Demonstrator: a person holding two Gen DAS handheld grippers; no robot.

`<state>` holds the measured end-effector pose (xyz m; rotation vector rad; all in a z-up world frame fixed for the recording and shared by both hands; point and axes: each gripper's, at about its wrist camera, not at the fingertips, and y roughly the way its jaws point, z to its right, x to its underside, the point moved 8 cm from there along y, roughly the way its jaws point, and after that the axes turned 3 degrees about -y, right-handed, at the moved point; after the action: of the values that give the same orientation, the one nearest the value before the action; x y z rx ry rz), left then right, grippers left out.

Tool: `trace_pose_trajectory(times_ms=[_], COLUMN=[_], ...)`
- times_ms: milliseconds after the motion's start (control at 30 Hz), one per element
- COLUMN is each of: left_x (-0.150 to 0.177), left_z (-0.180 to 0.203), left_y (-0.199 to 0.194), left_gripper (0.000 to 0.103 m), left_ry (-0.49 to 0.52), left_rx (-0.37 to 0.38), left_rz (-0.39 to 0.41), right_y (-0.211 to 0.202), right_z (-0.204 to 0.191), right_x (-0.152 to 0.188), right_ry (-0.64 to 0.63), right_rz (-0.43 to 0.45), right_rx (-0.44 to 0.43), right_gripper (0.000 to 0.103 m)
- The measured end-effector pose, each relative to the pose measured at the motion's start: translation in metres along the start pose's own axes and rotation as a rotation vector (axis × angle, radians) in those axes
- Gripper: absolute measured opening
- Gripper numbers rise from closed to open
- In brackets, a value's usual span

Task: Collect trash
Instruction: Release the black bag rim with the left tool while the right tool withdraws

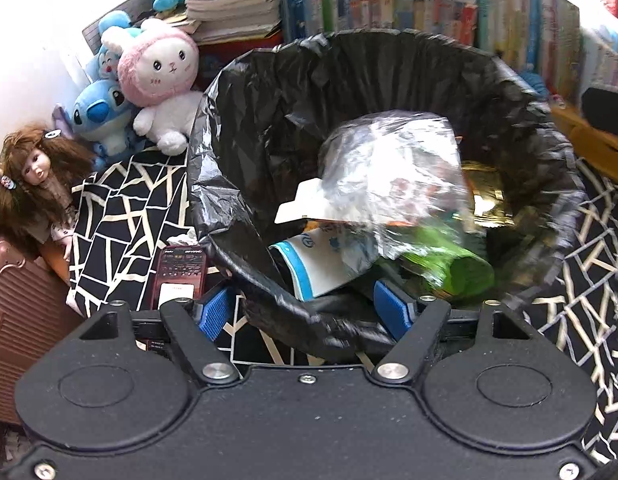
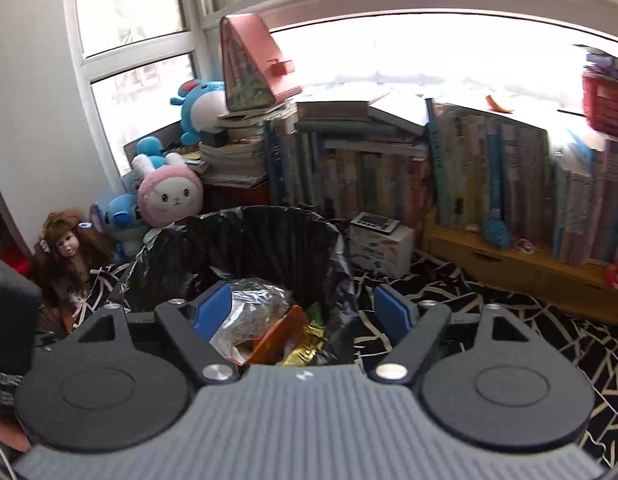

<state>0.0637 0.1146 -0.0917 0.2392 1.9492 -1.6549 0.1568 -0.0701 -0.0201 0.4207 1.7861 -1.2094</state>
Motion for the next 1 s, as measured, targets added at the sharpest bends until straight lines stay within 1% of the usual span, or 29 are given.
trace_pose_trajectory(times_ms=[200,267,467,600,767,867,1000], left_x=[0.004,0.006,0.010,0.014,0.019,0.022,0.025], left_z=[-0.001,0.001,0.014,0.027,0.044,0.051,0.059], left_y=[-0.037,-0.047,-0.076,-0.086,-0.090,-0.090,-0.089], left_gripper=[0.075,0.075,0.075,0.075,0.075,0.075,0.075], left_ry=[0.026,0.029,0.063,0.078,0.107,0.116,0.133], left_rx=[0.030,0.047,0.108,0.154,0.194,0.210,0.214], left_rz=[0.055,0.065,0.108,0.116,0.117,0.114,0.108], right_y=[-0.025,-0.034,-0.057,-0.067,-0.078,-0.080,-0.086], right_z=[0.006,0.008,0.017,0.023,0.033,0.038,0.045], right_x=[0.009,0.013,0.029,0.045,0.067,0.078,0.089], right_ry=[0.003,0.012,0.047,0.070,0.118,0.126,0.150], right_rz=[0.021,0.025,0.019,-0.010,-0.042,-0.075,-0.098], right_rx=[0.062,0.077,0.128,0.154,0.195,0.224,0.253], right_gripper=[0.090,0.096,0.103,0.103,0.103,0.103,0.103])
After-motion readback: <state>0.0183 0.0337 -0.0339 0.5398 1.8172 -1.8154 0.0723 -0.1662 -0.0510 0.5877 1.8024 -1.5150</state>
